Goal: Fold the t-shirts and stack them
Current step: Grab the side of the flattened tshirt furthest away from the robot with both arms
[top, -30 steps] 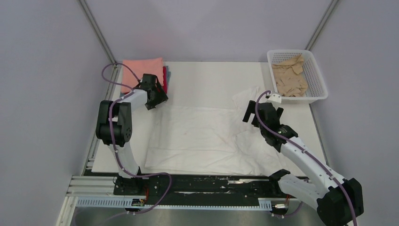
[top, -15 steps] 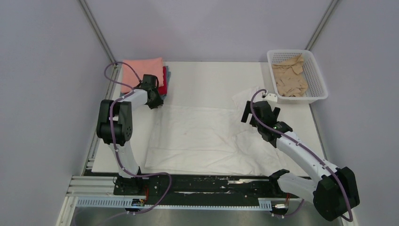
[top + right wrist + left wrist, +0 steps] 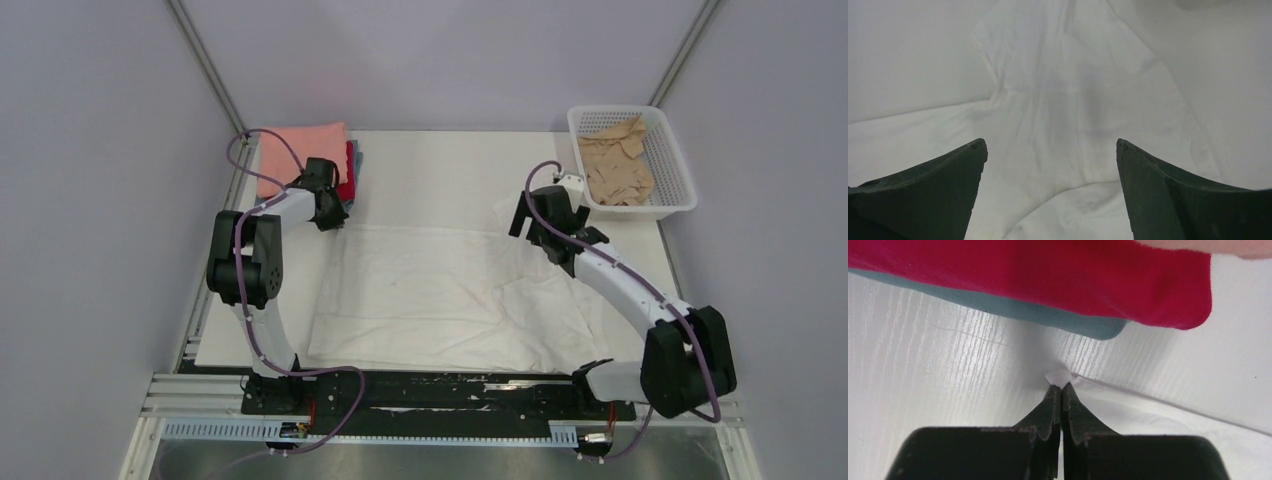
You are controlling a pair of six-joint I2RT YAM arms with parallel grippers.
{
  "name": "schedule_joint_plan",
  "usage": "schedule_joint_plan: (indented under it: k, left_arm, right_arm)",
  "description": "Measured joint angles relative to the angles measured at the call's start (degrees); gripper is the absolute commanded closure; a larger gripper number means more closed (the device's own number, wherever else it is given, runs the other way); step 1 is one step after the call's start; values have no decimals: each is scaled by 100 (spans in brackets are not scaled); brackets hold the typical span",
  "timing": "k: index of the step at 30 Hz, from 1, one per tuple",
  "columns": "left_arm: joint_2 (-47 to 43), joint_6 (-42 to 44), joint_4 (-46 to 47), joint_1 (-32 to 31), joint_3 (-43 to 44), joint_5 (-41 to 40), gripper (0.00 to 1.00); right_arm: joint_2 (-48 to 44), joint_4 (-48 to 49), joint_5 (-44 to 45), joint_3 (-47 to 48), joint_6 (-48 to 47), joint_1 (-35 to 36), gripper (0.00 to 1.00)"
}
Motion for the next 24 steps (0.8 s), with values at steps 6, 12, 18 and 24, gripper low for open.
schedule_joint_plan:
  k: [6,12,18,24]
  left_arm:
    - [0,98,37,0,-2,127,100]
    - [0,140,107,2,-35,192,100]
    - [0,175,129,2,-37,273,100]
    - [0,175,140,0,-39,354,100]
  right_arm:
    - [1974,66,-302,1790,-264,-470,2]
    - [4109,20,-404,3976,-730,-914,7]
    - [5440,-164,-487,5388,-1152,-1279,13]
    - [6057,-387,-616,5834,-1513,-1408,21]
